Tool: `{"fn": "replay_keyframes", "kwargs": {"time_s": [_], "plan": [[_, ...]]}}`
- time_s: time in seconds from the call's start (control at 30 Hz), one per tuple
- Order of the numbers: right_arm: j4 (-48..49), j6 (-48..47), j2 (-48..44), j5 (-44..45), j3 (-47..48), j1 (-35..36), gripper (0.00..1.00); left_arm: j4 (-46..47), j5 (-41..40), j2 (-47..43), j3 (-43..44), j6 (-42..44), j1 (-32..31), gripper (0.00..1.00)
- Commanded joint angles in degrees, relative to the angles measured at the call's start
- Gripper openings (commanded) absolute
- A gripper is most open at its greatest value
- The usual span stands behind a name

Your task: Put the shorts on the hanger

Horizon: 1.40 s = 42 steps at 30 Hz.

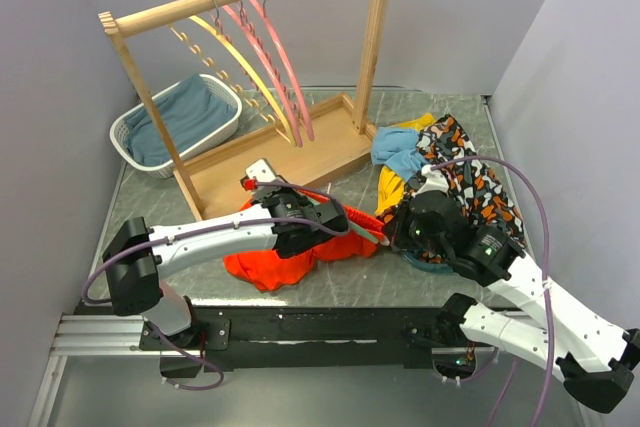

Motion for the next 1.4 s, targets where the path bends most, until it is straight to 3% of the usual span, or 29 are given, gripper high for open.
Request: {"fn": "replay_keyframes", "kwargs": {"time_s": [0.0,0.17,0.47,0.77,1.17,1.37], "plan": [[-7.2,-1.3,-1.6,3.0,3.3,-0.2,0.0,-14.8,-6.8,1.8,1.0,-9.3,4.5,0.01],[-5.7,-2.0,-2.6,-0.5,1.3,0.4,0.0,-14.8,-6.0,3.3,3.1,-7.8,5.7,0.01],[-8.0,-1.2,-2.3,2.6,2.0,1.7,0.0,-14.9,-5.8,5.2,5.4,-5.4,7.8,0.01],[-9.9,0.2,-2.2,5.6,6.8,1.8,0.0,-14.9,-5.3,6.1,2.1,-7.5,7.8,0.01],[-9.7,-1.1,-1.3,-1.4,11.9,1.8,0.0,-14.9,-5.1,8.1,3.1,-7.0,8.1,0.01],[-1.2,-1.1,5.4,-8.6,15.7,1.9,0.0,-14.9,-4.3,7.3,4.9,-3.5,5.5,0.01]]}}
